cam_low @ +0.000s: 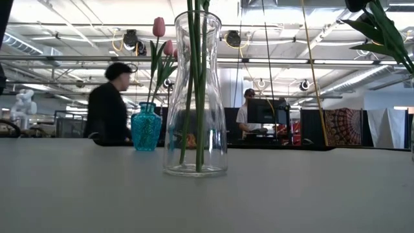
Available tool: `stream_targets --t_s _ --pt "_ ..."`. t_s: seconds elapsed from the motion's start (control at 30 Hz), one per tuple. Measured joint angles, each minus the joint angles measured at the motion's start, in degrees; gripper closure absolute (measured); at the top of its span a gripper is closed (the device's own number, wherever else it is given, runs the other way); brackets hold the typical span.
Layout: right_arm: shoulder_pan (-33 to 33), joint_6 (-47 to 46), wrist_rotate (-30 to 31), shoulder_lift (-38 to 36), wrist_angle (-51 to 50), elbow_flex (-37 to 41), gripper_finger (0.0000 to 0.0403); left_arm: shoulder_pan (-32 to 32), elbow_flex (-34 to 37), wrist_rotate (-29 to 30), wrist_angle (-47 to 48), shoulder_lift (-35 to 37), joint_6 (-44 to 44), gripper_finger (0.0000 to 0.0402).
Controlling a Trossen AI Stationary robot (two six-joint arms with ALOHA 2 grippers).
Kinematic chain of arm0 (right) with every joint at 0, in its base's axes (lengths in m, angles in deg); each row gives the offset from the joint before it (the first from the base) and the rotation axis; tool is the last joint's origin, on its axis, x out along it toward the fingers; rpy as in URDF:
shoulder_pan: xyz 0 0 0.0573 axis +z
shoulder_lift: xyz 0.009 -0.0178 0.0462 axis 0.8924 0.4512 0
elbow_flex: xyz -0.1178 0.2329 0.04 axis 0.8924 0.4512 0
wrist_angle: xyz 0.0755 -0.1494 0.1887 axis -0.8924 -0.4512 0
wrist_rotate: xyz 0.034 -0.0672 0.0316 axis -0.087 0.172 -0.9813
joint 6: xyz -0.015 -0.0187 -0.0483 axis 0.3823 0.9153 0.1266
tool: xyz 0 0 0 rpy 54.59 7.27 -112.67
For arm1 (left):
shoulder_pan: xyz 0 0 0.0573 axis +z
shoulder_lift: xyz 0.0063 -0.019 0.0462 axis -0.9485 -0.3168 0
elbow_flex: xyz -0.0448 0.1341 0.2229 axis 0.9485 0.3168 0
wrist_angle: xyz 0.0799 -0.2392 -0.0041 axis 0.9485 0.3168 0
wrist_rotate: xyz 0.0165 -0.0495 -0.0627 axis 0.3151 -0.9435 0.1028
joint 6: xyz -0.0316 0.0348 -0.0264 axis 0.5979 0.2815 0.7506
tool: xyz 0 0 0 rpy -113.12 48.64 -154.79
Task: Sort flowers into vase by color
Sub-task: Put the black flower into the right transparent vase
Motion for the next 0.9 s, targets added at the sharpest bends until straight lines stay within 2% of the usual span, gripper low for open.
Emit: stream_targets --t_s 0.17,0.37,0.63,0.9 --pt "0.0 0.3 0.3 0.0 2.8 0.0 0.0353 0.0 0.0 0.0 0.0 0.0 0.0 0.0401" --pt "0.0 1.1 0.3 0.0 4.4 0.0 0.0395 0.0 0.0 -0.1 -0.1 0.0 0.0 0.0401" --pt "0.0 1.2 0.3 0.0 4.6 0.0 0.0400 0.0 0.0 -0.5 -0.4 0.0 -0.5 0.0395" --pt "0.0 1.2 2.0 -1.2 2.2 0.0 0.0402 0.0 0.0 -0.2 -1.4 0.1 -2.2 0.0342"
